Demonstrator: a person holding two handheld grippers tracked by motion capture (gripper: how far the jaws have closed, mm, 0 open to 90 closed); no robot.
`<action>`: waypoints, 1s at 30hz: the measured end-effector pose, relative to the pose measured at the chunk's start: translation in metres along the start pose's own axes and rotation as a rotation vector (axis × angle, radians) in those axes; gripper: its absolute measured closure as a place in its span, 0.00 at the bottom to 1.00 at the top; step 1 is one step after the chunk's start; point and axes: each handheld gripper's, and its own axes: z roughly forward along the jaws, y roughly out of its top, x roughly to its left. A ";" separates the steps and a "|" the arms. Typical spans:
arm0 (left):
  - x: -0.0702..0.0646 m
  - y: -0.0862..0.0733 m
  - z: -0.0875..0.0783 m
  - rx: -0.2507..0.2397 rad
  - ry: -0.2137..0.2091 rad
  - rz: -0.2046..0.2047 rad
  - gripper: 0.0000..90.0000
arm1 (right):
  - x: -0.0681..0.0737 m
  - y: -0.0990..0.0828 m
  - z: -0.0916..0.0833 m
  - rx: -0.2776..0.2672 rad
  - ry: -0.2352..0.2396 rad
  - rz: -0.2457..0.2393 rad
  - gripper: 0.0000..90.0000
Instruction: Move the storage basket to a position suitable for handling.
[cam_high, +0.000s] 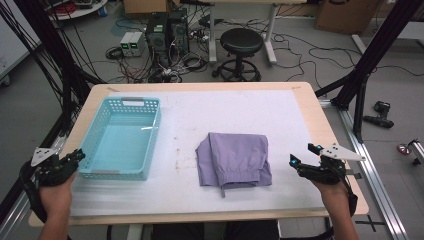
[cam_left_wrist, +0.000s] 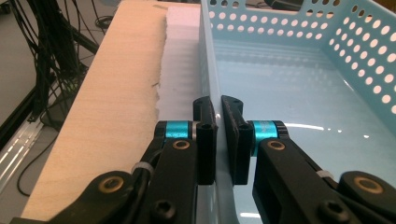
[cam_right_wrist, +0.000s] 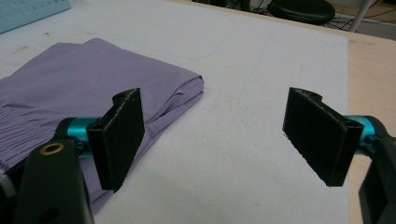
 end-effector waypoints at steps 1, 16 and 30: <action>0.000 0.000 0.000 0.000 0.000 0.000 0.93 | 0.000 0.000 0.000 0.000 -0.001 0.000 0.23; -0.017 0.019 -0.015 -0.257 -0.133 -0.031 0.24 | 0.000 0.002 0.000 -0.019 0.001 0.006 0.23; -0.068 0.037 -0.005 -0.302 -0.281 0.007 0.20 | -0.003 0.006 0.002 -0.033 0.006 0.016 0.23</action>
